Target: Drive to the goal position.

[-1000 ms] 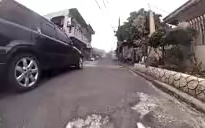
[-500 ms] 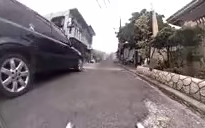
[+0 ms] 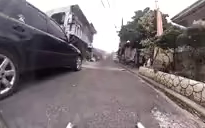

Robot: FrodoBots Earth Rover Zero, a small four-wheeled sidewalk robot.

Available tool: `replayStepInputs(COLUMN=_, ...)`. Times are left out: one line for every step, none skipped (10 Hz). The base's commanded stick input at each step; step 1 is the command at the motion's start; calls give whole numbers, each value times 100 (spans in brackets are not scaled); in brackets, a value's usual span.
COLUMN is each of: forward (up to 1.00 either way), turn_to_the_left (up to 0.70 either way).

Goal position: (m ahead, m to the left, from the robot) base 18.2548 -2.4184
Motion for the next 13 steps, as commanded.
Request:
replayStepInputs(forward=70, turn_to_the_left=0)
replayStepInputs(forward=70, turn_to_the_left=0)
replayStepInputs(forward=70, turn_to_the_left=0)
replayStepInputs(forward=70, turn_to_the_left=0)
replayStepInputs(forward=70, turn_to_the_left=2)
replayStepInputs(forward=70, turn_to_the_left=10)
replayStepInputs(forward=70, turn_to_the_left=14)
replayStepInputs(forward=70, turn_to_the_left=14)
replayStepInputs(forward=70, turn_to_the_left=14)
replayStepInputs(forward=70, turn_to_the_left=13)
replayStepInputs(forward=70, turn_to_the_left=5)
replayStepInputs(forward=70, turn_to_the_left=0)
replayStepInputs(forward=70, turn_to_the_left=0)
